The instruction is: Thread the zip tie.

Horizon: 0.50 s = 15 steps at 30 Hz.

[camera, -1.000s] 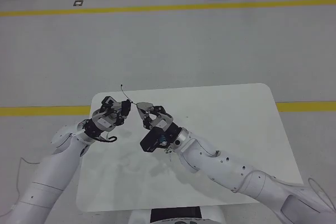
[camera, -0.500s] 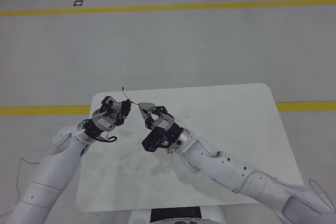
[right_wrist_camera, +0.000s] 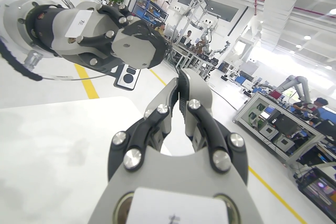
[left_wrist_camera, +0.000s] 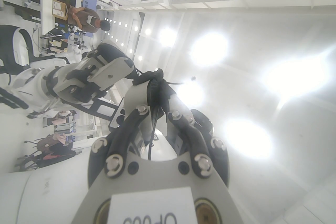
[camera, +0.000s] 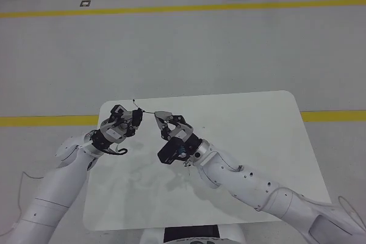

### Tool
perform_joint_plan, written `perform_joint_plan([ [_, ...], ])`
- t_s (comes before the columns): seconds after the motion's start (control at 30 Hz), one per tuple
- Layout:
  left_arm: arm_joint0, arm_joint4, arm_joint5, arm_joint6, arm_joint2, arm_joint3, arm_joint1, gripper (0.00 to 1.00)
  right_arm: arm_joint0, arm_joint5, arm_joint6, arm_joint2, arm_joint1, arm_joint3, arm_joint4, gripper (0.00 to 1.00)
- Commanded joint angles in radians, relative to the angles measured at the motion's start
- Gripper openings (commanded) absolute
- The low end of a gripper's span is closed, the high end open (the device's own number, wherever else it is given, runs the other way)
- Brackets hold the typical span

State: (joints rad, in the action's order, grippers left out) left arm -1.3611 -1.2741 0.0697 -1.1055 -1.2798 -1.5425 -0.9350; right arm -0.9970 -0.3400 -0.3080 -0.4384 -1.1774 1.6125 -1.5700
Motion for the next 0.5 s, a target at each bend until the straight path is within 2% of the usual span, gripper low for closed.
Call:
perform_joint_plan([
  [0.0,0.000,0.000,0.000,0.000,0.000,0.000,0.000,0.00,-0.002,0.000,0.001,-0.003,0.002,0.001,0.000,0.00],
  [0.47,0.000,0.000,0.000,0.000,0.000,0.000,0.000,0.00,-0.013,0.000,0.012,-0.019,0.010,0.008,0.000,0.00],
])
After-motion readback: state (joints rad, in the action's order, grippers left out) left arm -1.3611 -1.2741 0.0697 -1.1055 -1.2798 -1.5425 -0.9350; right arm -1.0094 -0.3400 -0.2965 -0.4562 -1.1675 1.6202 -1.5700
